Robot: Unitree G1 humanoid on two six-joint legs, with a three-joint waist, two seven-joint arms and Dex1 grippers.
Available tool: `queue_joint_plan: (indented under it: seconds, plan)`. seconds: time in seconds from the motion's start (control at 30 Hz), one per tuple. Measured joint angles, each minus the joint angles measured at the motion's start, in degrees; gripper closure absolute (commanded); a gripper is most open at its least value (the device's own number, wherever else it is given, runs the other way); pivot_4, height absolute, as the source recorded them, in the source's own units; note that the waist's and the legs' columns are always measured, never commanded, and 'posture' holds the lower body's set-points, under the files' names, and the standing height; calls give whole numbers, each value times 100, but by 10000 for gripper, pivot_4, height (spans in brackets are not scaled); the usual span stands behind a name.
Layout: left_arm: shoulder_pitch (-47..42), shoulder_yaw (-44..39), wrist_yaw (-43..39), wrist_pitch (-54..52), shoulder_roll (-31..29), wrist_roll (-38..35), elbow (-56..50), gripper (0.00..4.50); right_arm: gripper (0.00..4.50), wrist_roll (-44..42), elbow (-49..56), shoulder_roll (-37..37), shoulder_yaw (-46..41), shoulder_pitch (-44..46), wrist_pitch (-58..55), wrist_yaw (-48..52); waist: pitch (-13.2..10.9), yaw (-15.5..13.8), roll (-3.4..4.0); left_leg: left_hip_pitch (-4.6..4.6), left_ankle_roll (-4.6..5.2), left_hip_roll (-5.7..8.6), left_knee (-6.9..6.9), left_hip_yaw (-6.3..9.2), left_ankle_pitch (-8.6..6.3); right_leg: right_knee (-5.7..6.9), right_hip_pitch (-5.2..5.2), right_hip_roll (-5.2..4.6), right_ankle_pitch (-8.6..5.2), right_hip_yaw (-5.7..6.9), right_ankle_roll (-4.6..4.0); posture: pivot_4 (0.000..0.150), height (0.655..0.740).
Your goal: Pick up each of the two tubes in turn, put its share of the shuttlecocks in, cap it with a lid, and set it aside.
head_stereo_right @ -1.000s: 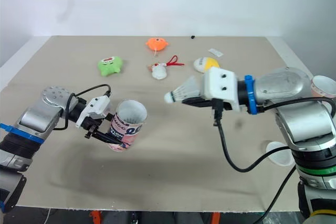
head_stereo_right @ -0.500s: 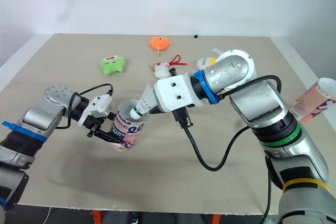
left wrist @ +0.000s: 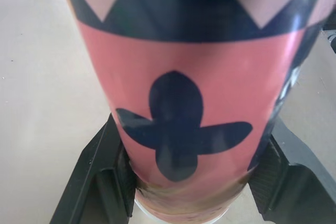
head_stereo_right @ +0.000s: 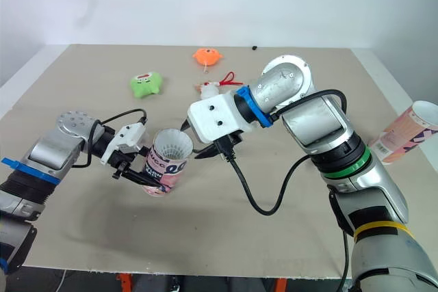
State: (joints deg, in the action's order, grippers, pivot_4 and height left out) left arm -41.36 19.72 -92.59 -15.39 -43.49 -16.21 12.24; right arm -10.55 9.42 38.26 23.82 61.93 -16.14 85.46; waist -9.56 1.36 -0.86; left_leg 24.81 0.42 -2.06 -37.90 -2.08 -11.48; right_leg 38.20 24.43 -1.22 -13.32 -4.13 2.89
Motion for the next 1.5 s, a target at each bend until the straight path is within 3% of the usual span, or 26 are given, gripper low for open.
queue_joint_plan:
  seconds: [0.13, 0.23, 0.27, 0.3, 0.33, 0.4, 0.67, 0.87, 1.17, 1.5]
  plan:
    - [0, -4, 0, -2, 29, 1, -9, 21141, 14974, -952, 58, 356, -793, -65, -668, 239, 0, -3, -1, 3, 0, 3, 2, 3, 0, -1, 1, -3, 4, 2, -8, 1500, 7400]
    - [0, -6, 1, -6, 26, 9, -8, 21141, 22817, -1691, 82, 221, -1310, -52, -1522, -76, 0, -2, -1, -1, 0, 0, 4, 6, 0, 0, -2, -1, 12, 5, -26, 1500, 7400]
    - [0, -6, 1, -7, 25, 11, -8, 21141, 26604, -1726, 98, 195, -1317, -42, -1667, -198, 0, -2, -1, -1, 0, 0, 4, 5, 0, 0, -1, -1, 11, 5, -27, 1500, 7400]
    - [0, -6, 1, -7, 25, 12, -7, 21141, 33108, -1718, 120, 166, -1285, -41, -1755, -294, 0, -2, -1, -2, 0, 0, 4, 5, 0, 0, -1, -1, 3, 5, -37, 1500, 7400]
    - [0, -6, 1, -7, 25, 11, -8, 21141, 34892, -1682, 164, 125, -1195, -45, -1781, -350, 0, -2, -1, -2, 0, 0, 4, 5, 0, 0, -1, -1, 2, 5, -39, 1500, 7400]
    - [0, -5, 0, -6, 25, 9, -8, 21141, 44232, -1641, 227, 100, -1056, -63, -1778, -352, 0, -1, -1, -1, 0, 1, 4, 4, 0, -1, -1, -1, -3, 5, -37, 1500, 7400]
    - [-2, -5, 0, 6, 30, 6, 9, 21141, 44232, -1165, -226, -216, -353, -209, -1391, -274, 0, -1, -1, 8, 0, 4, 3, 5, 0, -1, 8, 0, 9, 4, -13, 1500, 7400]
    - [-21, -1, 0, 26, 54, 38, 24, 21141, 44232, -439, -1177, -804, 321, 589, -825, 6, 0, -7, -2, 8, 0, 0, 1, 10, 0, 0, 6, 5, 9, 8, -15, 1500, 7400]
    - [-20, -29, 11, 30, 110, 67, 21, 21141, 44232, 356, -2112, -1358, 1176, 1026, -400, 389, 0, -6, -2, 15, 0, 8, -3, 13, 0, 2, 9, 0, 12, 8, -16, 1500, 7400]
    - [85, -173, 44, -33, 139, 98, 16, 21141, 44232, 629, -2674, -1797, 1702, 1379, -204, 466, 1, -1, -2, 17, -1, 4, -10, 36, 0, 4, 2, 5, 10, 27, -18, 1500, 7400]
